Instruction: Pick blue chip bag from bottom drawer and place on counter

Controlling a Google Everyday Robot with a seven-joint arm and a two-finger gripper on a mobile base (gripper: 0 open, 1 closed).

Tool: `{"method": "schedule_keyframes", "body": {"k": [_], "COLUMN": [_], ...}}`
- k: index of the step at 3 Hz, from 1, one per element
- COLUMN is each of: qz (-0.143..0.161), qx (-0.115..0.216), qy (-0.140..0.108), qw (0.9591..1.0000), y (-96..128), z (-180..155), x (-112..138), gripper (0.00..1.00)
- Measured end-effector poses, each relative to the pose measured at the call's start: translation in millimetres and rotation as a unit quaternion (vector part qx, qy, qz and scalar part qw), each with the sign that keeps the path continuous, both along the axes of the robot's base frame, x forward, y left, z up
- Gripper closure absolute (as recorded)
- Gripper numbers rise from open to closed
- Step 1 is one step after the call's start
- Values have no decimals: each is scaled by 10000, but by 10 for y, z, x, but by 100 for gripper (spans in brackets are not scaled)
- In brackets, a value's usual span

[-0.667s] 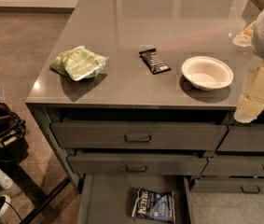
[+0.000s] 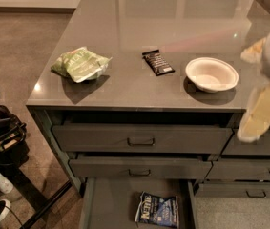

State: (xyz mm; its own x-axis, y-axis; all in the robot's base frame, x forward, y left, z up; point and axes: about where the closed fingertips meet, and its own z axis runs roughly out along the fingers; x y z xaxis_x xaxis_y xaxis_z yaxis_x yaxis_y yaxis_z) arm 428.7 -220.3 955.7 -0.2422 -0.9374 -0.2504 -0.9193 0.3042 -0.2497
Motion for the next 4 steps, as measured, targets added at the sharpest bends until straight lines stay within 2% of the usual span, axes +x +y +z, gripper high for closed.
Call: {"method": "schedule_keyframes", "body": {"k": [1, 2, 3, 4], "qz": [-40, -452, -936, -889], "qx": [646, 1534, 1778, 1739], "qy": [-85, 62, 70, 77], "qw": [9979, 9871, 9796, 9807], "y": [99, 110, -18, 20], "z": [-474, -1221, -1552, -1556], "x": [-307, -539, -693, -707], "gripper": [0, 0, 0, 0]}}
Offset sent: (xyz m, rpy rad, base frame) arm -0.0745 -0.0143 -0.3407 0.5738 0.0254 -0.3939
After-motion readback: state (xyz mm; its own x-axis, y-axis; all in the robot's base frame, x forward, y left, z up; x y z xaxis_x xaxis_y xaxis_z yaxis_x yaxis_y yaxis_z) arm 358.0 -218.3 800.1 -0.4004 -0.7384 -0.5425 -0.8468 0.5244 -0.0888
